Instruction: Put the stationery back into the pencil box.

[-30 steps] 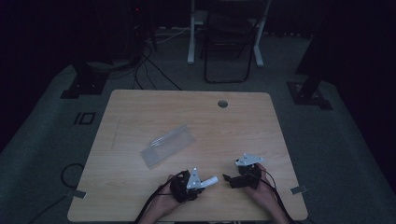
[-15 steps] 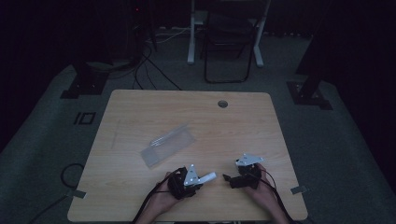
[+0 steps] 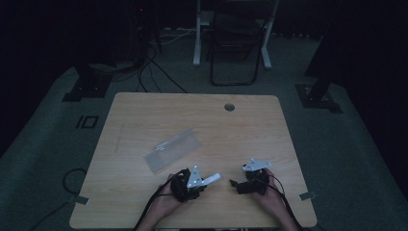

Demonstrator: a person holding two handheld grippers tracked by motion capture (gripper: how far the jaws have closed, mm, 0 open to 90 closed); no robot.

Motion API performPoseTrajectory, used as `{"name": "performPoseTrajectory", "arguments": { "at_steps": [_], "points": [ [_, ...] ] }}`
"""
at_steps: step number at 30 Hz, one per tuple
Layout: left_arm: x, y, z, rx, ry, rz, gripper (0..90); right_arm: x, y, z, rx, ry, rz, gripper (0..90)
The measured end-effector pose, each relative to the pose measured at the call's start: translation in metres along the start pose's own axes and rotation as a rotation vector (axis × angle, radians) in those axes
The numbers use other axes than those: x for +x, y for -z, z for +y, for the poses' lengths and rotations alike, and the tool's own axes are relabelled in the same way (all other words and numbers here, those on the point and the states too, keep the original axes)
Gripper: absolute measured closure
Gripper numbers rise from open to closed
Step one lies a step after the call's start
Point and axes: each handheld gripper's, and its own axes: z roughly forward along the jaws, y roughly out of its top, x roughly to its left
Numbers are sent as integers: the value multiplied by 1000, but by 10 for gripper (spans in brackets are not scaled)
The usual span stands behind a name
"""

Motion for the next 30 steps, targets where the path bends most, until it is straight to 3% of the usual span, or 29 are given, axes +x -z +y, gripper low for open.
{"name": "performPoseTrajectory", "arguments": {
  "at_steps": [30],
  "points": [
    [19, 18, 3, -34, 8, 47, 713, 0, 0, 0, 0, 0, 0, 123]
  ]
}}
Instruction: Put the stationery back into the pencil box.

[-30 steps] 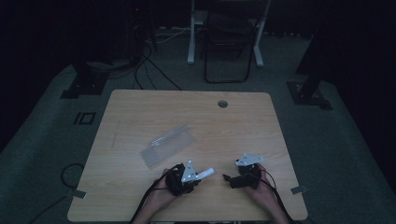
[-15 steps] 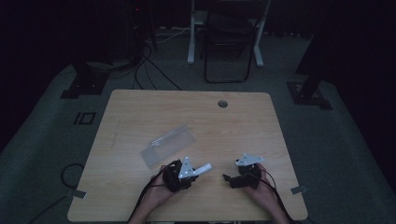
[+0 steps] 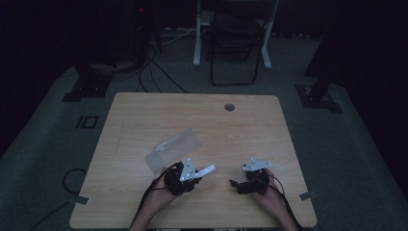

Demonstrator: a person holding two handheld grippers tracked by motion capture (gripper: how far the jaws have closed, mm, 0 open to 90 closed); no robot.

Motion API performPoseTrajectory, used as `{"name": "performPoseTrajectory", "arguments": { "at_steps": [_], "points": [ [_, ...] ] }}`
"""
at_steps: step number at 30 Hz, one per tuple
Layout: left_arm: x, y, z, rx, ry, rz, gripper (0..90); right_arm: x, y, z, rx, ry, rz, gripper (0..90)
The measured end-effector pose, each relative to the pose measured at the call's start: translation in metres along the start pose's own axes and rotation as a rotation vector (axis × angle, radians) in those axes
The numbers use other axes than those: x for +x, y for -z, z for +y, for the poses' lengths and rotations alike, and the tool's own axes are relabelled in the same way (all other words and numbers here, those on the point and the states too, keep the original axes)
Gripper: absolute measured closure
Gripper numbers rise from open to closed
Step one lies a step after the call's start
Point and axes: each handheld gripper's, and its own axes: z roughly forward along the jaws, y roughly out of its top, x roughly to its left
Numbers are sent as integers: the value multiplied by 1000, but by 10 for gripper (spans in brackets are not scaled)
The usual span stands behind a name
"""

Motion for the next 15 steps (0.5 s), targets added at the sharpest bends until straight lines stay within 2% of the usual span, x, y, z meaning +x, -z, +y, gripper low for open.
{"name": "performPoseTrajectory", "arguments": {
  "at_steps": [15],
  "points": [
    [8, 9, 5, -19, -5, 27, 713, 0, 0, 0, -1, 0, 0, 123]
  ]
}}
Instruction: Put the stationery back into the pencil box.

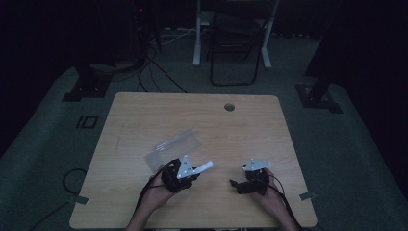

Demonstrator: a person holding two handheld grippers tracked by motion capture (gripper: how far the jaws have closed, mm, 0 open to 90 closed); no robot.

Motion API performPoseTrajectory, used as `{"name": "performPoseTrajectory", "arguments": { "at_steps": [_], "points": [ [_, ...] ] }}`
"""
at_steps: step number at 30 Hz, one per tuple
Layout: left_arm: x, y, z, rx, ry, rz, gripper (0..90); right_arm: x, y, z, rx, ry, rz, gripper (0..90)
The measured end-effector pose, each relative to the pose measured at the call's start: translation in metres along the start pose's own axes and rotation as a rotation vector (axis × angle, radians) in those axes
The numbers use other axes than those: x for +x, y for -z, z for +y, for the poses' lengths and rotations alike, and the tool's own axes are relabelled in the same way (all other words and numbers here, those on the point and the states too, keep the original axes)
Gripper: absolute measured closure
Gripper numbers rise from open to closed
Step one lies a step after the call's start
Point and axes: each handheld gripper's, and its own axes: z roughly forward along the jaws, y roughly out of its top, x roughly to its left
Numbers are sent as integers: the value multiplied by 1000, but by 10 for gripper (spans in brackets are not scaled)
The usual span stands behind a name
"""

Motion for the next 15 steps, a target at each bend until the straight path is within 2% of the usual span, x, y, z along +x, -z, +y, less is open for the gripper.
{"name": "performPoseTrajectory", "arguments": {
  "at_steps": [15],
  "points": [
    [6, 5, 7, -8, -16, 16, 713, 0, 0, 0, 0, 0, 0, 123]
  ]
}}
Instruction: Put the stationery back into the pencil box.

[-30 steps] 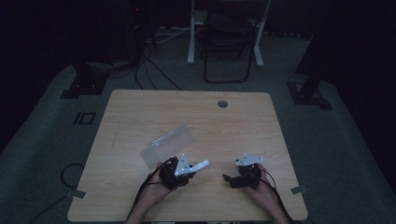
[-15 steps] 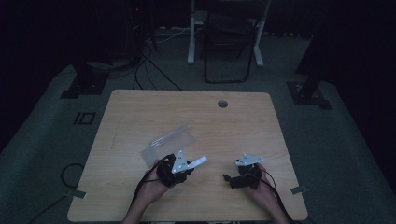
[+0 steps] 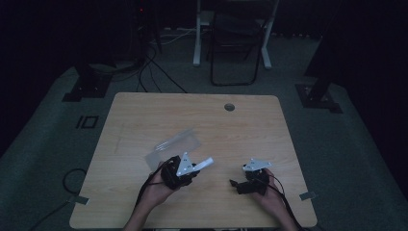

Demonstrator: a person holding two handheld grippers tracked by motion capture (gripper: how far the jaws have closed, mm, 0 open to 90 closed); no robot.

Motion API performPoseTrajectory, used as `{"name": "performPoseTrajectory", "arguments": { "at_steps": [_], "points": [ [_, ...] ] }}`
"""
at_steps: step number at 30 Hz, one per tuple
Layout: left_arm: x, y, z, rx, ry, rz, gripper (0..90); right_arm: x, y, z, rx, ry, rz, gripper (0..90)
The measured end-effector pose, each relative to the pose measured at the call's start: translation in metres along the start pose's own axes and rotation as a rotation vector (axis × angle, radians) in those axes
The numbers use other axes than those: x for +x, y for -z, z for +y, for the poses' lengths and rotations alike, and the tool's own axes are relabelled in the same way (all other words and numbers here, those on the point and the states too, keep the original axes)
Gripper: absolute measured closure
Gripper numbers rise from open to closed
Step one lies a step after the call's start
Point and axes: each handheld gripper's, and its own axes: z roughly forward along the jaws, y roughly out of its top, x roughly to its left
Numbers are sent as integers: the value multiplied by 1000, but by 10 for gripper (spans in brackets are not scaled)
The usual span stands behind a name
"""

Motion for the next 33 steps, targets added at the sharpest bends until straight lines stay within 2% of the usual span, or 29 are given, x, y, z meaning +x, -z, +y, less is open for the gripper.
{"name": "performPoseTrajectory", "arguments": {
  "at_steps": [22, 33],
  "points": [
    [14, 9, 3, -23, 13, 36, 713, 0, 0, 0, 0, 0, 0, 123],
    [23, 9, 3, -38, 39, 51, 713, 0, 0, 0, 0, 0, 0, 123]
  ]
}}
